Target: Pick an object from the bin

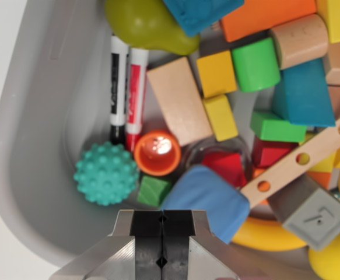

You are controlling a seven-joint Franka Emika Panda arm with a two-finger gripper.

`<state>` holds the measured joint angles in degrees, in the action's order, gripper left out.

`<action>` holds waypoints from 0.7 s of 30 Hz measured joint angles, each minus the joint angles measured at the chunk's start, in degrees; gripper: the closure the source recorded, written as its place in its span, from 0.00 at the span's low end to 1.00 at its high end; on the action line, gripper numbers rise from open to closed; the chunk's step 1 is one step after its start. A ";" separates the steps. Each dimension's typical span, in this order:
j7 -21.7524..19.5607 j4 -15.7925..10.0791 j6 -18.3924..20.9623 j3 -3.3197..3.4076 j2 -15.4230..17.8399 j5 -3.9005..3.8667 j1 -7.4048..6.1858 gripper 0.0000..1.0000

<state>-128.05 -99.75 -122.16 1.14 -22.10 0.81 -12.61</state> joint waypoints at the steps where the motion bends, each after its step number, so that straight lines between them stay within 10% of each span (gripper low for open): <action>1: 0.00 0.24 0.46 0.00 0.20 0.00 0.00 1.00; 21: -0.08 2.92 5.47 0.02 2.39 -0.02 0.00 1.00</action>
<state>-128.14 -96.83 -116.69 1.16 -19.71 0.79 -12.61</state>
